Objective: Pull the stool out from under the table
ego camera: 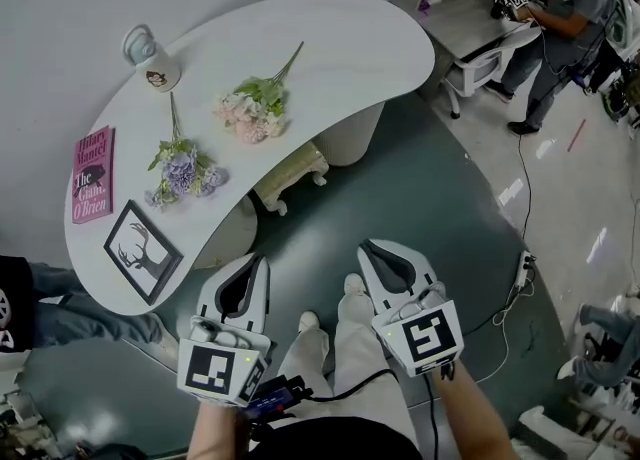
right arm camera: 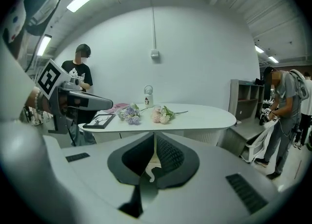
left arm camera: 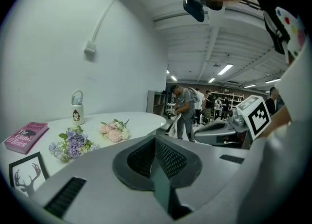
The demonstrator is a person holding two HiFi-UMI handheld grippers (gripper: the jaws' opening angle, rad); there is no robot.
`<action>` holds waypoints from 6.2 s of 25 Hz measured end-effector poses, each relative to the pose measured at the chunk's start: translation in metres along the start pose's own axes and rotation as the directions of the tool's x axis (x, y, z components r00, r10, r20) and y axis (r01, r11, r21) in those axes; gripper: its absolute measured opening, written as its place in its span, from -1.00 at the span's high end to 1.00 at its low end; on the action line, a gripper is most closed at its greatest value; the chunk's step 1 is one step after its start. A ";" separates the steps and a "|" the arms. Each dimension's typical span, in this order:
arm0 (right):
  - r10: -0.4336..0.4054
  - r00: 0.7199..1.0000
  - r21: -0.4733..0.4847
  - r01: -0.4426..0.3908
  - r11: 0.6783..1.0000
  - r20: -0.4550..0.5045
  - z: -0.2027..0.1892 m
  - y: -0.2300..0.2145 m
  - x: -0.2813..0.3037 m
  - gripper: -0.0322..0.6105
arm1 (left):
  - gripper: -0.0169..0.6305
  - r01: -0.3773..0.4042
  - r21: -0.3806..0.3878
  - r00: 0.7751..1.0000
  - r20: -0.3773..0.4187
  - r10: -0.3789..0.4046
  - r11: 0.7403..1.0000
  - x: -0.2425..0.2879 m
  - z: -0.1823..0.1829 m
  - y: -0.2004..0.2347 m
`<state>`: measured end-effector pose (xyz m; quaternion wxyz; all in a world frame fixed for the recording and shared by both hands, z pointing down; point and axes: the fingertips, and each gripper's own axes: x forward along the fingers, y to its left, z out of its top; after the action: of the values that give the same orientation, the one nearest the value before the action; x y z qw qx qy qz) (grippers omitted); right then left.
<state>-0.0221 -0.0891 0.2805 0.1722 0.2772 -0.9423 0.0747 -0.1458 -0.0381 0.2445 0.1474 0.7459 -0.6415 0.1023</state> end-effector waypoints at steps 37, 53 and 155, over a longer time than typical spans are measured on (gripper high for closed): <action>0.160 0.950 -0.024 -0.172 0.985 -0.269 -0.223 -0.076 0.232 0.77 | 0.89 -0.212 -0.095 0.961 -0.198 0.191 0.973 0.165 -0.222 0.088; 0.190 0.912 0.018 -0.198 0.980 -0.363 -0.285 -0.105 0.356 0.14 | 0.34 -0.390 -0.275 0.886 -0.372 0.277 0.879 0.227 -0.341 0.171; -0.004 0.822 0.242 0.173 0.955 -0.570 -0.473 -0.064 0.099 0.03 | 0.40 0.050 -0.041 0.685 -0.726 -0.064 0.998 0.134 -0.504 -0.013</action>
<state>0.0688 -0.0799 0.7591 0.4043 0.3083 -0.8146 0.2789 -0.0941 0.0164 0.7611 0.3991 0.6624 -0.5082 0.3789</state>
